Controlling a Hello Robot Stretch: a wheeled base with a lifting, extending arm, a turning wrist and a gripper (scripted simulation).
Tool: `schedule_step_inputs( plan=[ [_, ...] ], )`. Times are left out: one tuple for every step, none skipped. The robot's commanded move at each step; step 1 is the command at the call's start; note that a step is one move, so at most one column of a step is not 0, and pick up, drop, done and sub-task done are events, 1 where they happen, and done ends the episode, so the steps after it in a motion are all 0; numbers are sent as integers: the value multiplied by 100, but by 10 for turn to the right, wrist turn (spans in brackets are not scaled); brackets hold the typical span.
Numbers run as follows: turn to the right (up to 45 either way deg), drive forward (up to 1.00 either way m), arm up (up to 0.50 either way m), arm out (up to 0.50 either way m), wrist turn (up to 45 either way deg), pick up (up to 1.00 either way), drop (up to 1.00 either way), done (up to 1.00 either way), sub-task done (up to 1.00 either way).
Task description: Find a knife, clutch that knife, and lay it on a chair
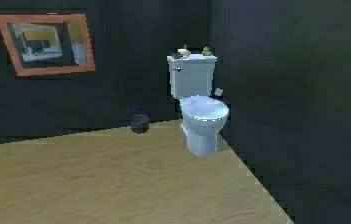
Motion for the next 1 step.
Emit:
schedule_step_inputs(
  plan=[
    [30, 0, 0, 0, 0, 0, 0, 0, 0]
  ],
)
